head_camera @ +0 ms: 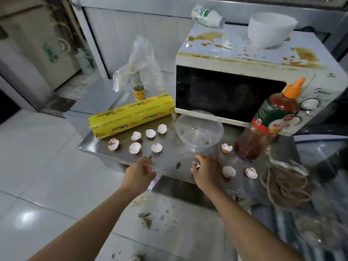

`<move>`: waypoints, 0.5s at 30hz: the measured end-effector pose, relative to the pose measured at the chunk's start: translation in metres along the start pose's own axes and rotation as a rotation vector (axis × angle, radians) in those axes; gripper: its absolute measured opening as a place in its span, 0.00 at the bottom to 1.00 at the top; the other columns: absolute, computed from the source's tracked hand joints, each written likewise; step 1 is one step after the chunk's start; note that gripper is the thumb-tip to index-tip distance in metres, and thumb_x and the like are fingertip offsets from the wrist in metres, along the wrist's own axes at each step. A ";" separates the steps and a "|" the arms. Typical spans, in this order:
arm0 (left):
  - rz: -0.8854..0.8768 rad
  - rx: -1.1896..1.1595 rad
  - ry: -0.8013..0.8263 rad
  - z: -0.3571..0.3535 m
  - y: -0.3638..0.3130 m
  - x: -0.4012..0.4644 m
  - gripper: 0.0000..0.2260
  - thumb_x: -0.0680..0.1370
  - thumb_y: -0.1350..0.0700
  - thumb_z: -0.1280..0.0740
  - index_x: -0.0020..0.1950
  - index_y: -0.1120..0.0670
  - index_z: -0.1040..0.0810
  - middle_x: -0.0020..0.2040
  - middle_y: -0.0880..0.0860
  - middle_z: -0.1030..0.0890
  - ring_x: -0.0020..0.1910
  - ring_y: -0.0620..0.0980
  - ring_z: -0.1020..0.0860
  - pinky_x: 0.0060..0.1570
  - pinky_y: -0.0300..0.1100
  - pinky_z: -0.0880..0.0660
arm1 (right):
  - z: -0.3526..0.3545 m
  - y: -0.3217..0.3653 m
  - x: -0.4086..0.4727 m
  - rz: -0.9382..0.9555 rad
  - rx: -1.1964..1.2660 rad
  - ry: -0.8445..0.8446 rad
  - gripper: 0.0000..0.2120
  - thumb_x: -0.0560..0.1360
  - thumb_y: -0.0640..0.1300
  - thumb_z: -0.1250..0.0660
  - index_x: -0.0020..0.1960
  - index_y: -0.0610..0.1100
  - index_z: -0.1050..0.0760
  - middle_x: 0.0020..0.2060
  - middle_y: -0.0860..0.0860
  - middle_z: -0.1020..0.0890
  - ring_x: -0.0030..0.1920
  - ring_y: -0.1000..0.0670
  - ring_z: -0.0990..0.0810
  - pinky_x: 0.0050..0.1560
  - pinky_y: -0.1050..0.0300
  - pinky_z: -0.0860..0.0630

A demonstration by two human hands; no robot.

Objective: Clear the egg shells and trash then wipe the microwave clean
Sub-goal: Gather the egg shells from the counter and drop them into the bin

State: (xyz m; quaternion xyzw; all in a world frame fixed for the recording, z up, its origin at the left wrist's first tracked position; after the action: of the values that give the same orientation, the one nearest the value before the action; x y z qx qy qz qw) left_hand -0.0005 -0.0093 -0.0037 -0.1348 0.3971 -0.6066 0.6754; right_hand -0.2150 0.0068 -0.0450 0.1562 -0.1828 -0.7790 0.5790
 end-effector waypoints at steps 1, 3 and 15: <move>0.001 -0.011 -0.016 0.000 0.004 0.005 0.13 0.74 0.59 0.31 0.57 0.50 0.26 0.49 0.50 0.21 0.47 0.51 0.20 0.52 0.46 0.23 | -0.002 0.000 0.002 -0.006 -0.020 0.008 0.15 0.71 0.44 0.30 0.57 0.46 0.24 0.55 0.48 0.21 0.58 0.44 0.26 0.60 0.49 0.31; -0.002 -0.022 -0.052 0.003 0.006 0.012 0.14 0.74 0.59 0.31 0.58 0.51 0.25 0.49 0.50 0.21 0.47 0.51 0.20 0.52 0.46 0.23 | -0.006 0.000 0.006 -0.020 -0.064 -0.010 0.14 0.71 0.43 0.31 0.56 0.46 0.23 0.54 0.48 0.21 0.57 0.44 0.26 0.59 0.49 0.31; -0.032 -0.010 -0.057 0.019 0.028 0.036 0.15 0.73 0.58 0.29 0.59 0.52 0.25 0.50 0.49 0.22 0.45 0.48 0.22 0.44 0.39 0.27 | -0.017 0.010 0.010 -0.048 -0.162 -0.035 0.07 0.73 0.40 0.32 0.50 0.44 0.22 0.48 0.47 0.22 0.54 0.45 0.27 0.55 0.52 0.37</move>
State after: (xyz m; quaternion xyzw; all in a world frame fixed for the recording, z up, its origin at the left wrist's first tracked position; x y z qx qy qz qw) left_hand 0.0311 -0.0423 -0.0236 -0.1617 0.3783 -0.6113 0.6761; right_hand -0.2010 -0.0070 -0.0558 0.0995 -0.1257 -0.8075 0.5676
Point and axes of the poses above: each hand's wrist, its own x-axis towards the middle knuckle, its own z-axis out of the back of the hand, y = z × x, the point moved 1 cm from there along x, towards the middle knuckle
